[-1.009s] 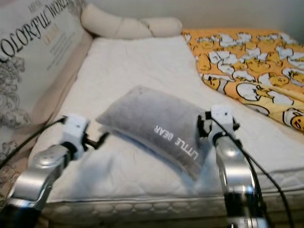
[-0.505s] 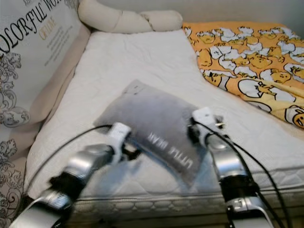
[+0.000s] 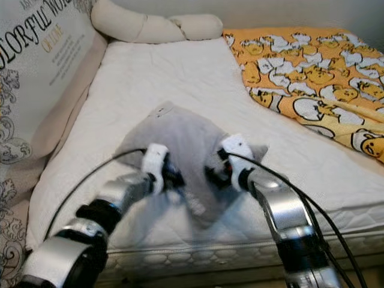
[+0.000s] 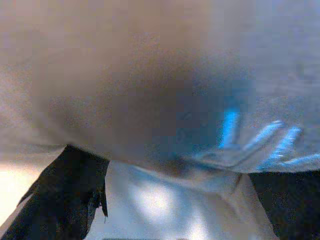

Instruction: Clean up the room

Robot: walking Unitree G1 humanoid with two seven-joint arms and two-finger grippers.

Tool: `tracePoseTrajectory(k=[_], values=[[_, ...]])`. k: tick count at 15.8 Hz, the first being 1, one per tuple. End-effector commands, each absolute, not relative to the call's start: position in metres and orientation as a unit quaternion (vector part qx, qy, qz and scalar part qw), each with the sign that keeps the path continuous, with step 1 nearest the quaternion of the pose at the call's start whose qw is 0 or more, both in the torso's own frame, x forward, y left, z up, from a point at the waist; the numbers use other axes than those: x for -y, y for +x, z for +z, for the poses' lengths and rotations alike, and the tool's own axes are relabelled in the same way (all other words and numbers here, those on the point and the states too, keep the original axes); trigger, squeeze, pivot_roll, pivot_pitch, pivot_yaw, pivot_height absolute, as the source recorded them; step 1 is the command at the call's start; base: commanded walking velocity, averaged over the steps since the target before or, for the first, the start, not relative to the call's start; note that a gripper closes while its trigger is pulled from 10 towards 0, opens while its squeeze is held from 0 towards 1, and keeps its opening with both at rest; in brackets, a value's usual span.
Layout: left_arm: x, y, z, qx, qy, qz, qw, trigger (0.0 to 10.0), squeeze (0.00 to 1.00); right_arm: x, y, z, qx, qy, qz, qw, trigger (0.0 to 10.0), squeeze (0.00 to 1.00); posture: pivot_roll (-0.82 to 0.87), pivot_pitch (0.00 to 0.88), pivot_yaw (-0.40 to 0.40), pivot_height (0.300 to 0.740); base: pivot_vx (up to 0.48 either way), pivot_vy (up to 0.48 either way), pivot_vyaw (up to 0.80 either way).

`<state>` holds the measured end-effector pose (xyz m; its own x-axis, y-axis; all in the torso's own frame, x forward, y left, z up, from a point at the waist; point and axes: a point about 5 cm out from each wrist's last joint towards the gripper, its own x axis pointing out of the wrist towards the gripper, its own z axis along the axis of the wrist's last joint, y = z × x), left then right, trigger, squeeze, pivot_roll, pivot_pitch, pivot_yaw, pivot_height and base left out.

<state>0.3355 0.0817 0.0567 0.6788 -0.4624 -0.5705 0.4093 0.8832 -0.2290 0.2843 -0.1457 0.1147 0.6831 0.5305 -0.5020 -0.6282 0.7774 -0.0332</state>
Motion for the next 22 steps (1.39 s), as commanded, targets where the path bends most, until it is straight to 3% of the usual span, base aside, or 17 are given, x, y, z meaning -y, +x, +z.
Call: tracePoseTrajectory(k=[1,5,6,8,10,11,13,15,16,19,22], values=[[-0.092,0.347,0.08,-0.272,-0.048,-0.238,0.931,10.0,0.0,0.131,0.272,0.111,-0.259,-0.089,0.371,0.887,10.0,0.0,-0.04,0.0,0.024,0.74,0.0,0.0,0.0],[-0.137,0.333,0.089,-0.26,-0.014,-0.233,0.937,10.0,0.0,0.119,0.253,0.117,-0.262,-0.08,0.422,0.864,10.0,0.0,-0.02,0.0,0.012,0.74,0.0,0.0,0.0],[-0.148,0.327,0.092,-0.259,0.006,-0.233,0.937,10.0,0.0,0.12,0.253,0.127,-0.246,-0.074,0.42,0.871,10.0,0.0,-0.01,0.0,0.008,0.74,0.0,0.0,0.0],[-0.16,0.321,0.094,-0.251,0.054,-0.226,0.94,10.0,0.0,0.133,0.27,0.147,-0.2,-0.056,0.346,0.915,10.0,0.0,-0.01,0.0,0.008,0.74,0.0,0.0,0.0],[-0.162,0.321,0.095,-0.241,0.066,-0.218,0.944,10.0,0.0,0.146,0.285,0.159,-0.16,-0.051,0.287,0.943,10.0,0.0,-0.02,0.0,0.01,0.74,0.0,0.0,0.0],[-0.159,0.33,0.095,-0.23,0.056,-0.188,0.953,10.0,0.0,0.172,0.304,0.169,-0.127,-0.029,0.192,0.973,10.0,0.0,-0.02,0.0,0.015,0.74,0.0,0.0,0.0],[-0.151,0.334,0.092,-0.232,0.041,-0.186,0.954,10.0,0.0,0.187,0.314,0.166,-0.127,-0.022,0.143,0.981,10.0,0.0,-0.03,0.0,0.02,0.74,0.0,0.0,0.0],[-0.128,0.339,0.089,-0.218,-0.053,-0.196,0.955,10.0,0.0,0.209,0.329,0.148,-0.143,0.007,0.079,0.987,10.0,0.0,-0.04,0.0,0.024,0.74,0.0,0.0,0.0],[-0.114,0.339,0.078,-0.235,-0.121,-0.192,0.945,10.0,0.0,0.224,0.339,0.129,-0.158,0.062,0.042,0.985,10.0,1.0,-0.05,0.0,0.033,0.74,0.0,0.0,0.0],[-0.093,0.326,0.049,-0.301,-0.128,-0.197,0.924,10.0,0.0,0.23,0.339,0.08,-0.24,0.072,0.018,0.968,10.0,1.0,-0.05,0.0,0.031,0.74,0.0,0.0,0.0],[-0.081,0.322,0.044,-0.311,-0.12,-0.214,0.918,10.0,0.0,0.206,0.33,0.055,-0.3,0.021,0.1,0.949,10.0,1.0,-0.03,0.0,0.019,0.74,0.0,0.0,0.0]])
